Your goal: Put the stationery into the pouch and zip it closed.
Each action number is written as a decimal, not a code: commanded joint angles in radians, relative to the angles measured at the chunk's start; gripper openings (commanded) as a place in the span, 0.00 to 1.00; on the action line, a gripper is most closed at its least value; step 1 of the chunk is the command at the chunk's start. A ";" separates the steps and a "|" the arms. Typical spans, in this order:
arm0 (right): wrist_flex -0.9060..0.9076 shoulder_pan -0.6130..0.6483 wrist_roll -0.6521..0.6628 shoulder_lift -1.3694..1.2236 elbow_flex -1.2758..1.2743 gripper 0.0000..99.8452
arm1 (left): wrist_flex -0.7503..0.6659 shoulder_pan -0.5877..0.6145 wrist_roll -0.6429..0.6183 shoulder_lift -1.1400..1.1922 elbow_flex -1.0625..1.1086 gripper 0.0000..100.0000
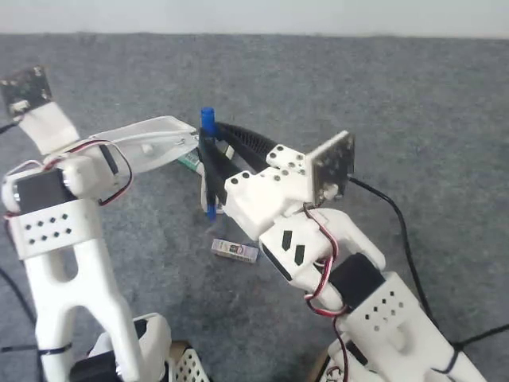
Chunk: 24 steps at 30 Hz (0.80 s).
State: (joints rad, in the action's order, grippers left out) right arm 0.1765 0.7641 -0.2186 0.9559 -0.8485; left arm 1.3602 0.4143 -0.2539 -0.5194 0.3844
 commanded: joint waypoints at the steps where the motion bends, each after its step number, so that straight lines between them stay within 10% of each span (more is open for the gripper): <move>1: -0.226 0.005 -0.009 0.027 -0.043 0.01 | -0.037 0.000 -0.005 -0.009 -0.010 0.01; 24: -0.960 0.048 -0.003 -0.308 -0.095 0.01 | -0.034 0.000 -0.008 -0.009 -0.010 0.01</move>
State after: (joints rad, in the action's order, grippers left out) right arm -0.7027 0.8086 -0.2186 0.7196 -0.9927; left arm 1.3602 0.4143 -0.2539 -0.5194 0.3844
